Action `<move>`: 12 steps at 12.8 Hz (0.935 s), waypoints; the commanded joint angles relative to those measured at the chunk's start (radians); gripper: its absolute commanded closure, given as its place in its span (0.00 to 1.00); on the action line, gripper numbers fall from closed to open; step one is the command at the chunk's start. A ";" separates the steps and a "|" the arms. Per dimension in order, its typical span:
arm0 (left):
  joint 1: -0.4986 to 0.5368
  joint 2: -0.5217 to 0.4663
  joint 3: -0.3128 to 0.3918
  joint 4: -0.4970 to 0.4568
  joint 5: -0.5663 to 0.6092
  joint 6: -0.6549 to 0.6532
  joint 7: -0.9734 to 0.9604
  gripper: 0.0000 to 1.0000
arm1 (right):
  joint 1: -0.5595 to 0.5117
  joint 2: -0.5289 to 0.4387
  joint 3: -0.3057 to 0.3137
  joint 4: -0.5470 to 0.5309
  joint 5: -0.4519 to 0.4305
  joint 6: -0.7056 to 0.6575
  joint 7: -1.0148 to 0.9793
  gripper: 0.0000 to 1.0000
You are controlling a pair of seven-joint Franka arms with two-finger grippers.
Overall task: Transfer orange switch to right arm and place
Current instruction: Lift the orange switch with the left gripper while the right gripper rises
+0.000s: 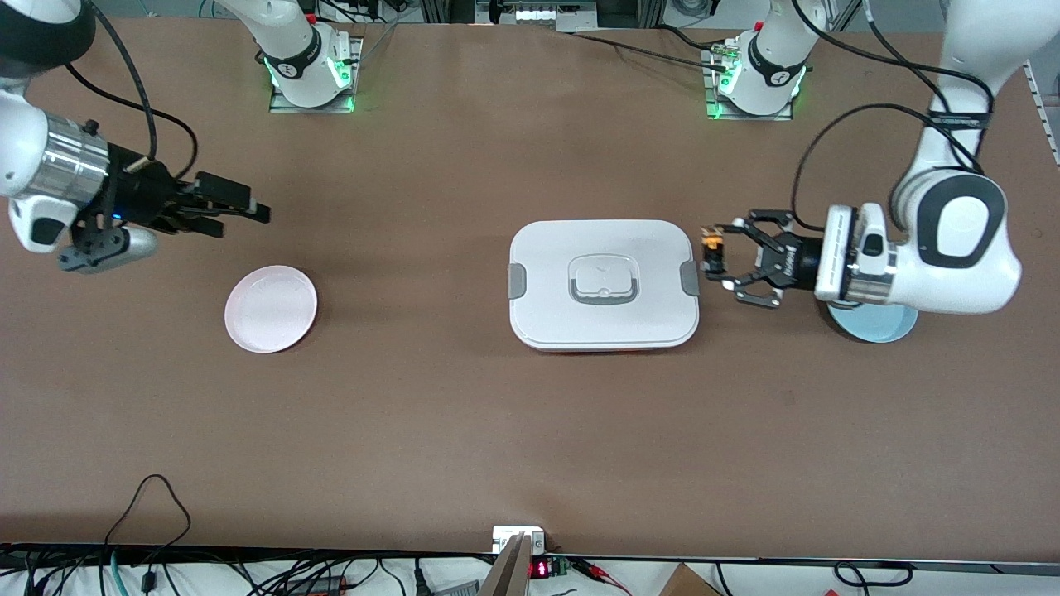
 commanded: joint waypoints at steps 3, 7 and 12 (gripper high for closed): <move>-0.161 -0.035 -0.063 -0.021 -0.349 0.060 -0.077 1.00 | 0.006 0.079 -0.002 -0.032 0.405 -0.001 -0.017 0.00; -0.211 -0.059 -0.259 0.001 -0.562 0.439 -0.138 1.00 | 0.010 0.110 0.001 -0.056 0.702 -0.008 -0.016 0.00; -0.291 -0.047 -0.341 0.071 -0.575 0.731 -0.192 1.00 | 0.046 0.147 0.001 -0.125 0.881 -0.013 0.028 0.00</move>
